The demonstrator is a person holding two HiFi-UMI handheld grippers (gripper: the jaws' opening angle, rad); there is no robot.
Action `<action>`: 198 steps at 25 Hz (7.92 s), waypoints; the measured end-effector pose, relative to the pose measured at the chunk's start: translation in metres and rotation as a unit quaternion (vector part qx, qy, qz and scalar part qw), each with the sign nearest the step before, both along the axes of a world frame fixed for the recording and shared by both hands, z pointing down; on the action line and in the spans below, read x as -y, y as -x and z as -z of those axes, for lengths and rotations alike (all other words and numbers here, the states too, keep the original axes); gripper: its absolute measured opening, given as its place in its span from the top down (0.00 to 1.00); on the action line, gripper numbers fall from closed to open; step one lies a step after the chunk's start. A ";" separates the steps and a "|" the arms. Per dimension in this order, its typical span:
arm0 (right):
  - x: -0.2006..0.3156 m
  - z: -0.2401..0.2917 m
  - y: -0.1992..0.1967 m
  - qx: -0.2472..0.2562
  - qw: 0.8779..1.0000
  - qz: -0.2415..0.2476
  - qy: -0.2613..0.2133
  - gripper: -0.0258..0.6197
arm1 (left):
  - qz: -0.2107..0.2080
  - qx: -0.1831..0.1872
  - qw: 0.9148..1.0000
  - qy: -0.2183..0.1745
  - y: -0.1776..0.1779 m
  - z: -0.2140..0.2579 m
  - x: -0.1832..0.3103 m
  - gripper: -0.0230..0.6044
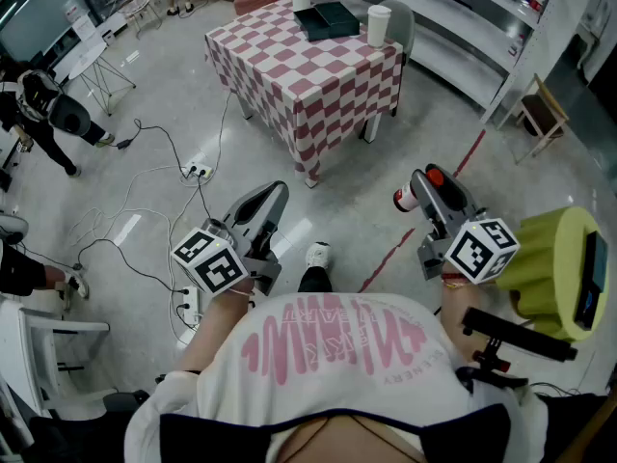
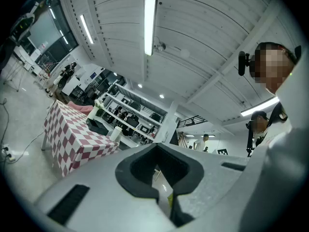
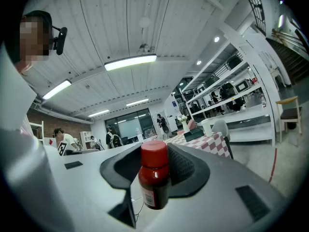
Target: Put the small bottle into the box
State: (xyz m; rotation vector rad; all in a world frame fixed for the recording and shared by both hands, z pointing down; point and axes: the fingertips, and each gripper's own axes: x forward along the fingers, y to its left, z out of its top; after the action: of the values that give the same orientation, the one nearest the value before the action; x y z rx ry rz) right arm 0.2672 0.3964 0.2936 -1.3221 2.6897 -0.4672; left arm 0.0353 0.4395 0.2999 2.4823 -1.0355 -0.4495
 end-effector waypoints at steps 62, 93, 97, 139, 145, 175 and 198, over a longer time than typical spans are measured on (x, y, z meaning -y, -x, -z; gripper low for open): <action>0.493 -0.031 0.114 0.014 0.998 0.018 0.062 0.72 | 0.013 -0.001 1.000 0.018 0.111 -0.022 0.489 0.95; 0.812 -0.021 0.185 -0.054 0.983 0.174 0.035 0.72 | 0.275 -0.027 0.961 0.013 0.182 0.005 0.652 0.95; 0.842 -0.042 0.196 -0.071 0.980 0.179 0.052 0.72 | 0.313 -0.028 0.949 0.028 0.203 -0.006 0.652 0.95; 0.975 -0.222 0.298 -0.296 0.934 0.156 0.125 0.72 | 0.496 -0.044 0.857 0.136 0.277 -0.082 0.548 0.95; 0.975 -0.233 0.301 -0.344 0.918 0.156 0.119 0.72 | 0.500 -0.044 0.854 0.134 0.274 -0.083 0.541 0.95; 0.973 -0.250 0.292 -0.368 0.907 0.149 0.140 0.72 | 0.496 -0.053 0.854 0.149 0.271 -0.096 0.532 0.95; 0.953 -0.243 0.292 -0.389 0.894 0.170 0.143 0.71 | 0.485 -0.060 0.861 0.140 0.274 -0.100 0.526 0.95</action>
State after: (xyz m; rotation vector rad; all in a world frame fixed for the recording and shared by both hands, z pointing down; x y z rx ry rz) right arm -0.0252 -0.5567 0.5365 -1.3045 3.6810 -0.4445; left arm -0.2391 -0.0865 0.3999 1.4974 -2.0797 -0.6547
